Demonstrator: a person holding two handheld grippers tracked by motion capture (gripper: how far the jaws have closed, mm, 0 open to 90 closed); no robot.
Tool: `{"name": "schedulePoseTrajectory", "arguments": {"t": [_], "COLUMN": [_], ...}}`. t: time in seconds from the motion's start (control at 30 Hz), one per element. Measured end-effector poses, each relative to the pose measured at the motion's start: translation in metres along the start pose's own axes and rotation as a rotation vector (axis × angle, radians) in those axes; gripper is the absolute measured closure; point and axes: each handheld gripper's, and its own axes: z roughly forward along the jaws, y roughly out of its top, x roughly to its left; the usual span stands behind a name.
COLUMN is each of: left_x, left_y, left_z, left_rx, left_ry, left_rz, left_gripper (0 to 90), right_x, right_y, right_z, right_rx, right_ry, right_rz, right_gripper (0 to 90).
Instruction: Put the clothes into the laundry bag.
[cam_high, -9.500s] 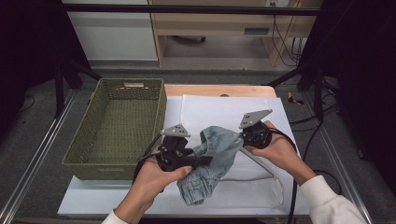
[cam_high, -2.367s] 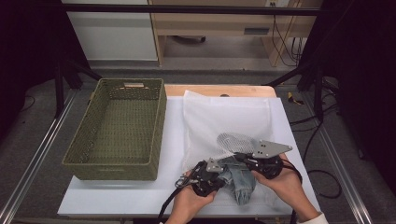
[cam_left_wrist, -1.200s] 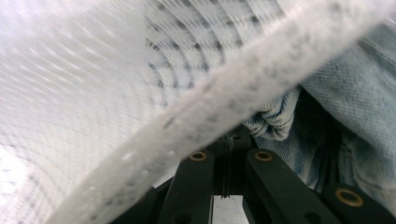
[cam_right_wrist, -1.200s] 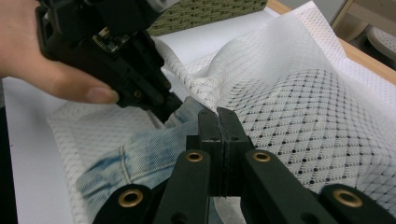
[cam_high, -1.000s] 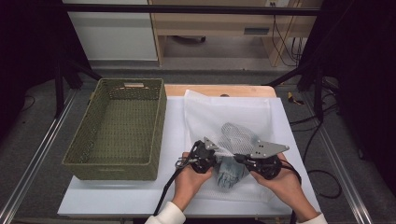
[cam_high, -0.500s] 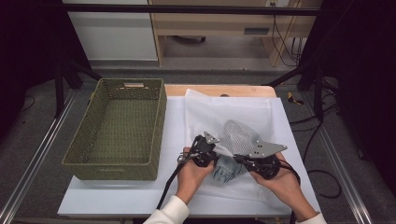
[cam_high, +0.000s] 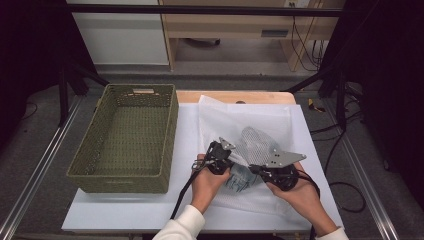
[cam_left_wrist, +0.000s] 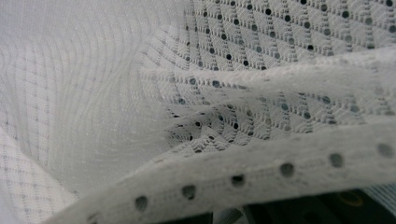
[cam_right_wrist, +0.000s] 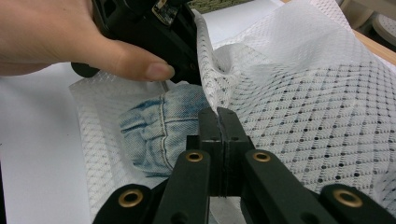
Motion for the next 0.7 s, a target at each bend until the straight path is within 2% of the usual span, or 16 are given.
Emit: {"name": "schedulePoseTrajectory", "arguments": {"t": [0.7], "left_x": [0.007], "left_y": [0.009], "left_z": [0.01], "left_rx": [-0.006], "left_ry": [0.029], "left_rz": [0.001], "left_gripper": [90.0], "right_x": [-0.012], "right_y": [0.002], "right_z": [0.006], "right_rx": [-0.014], "right_ry": [-0.026], "right_rz": [0.041], "right_gripper": [90.0]}}
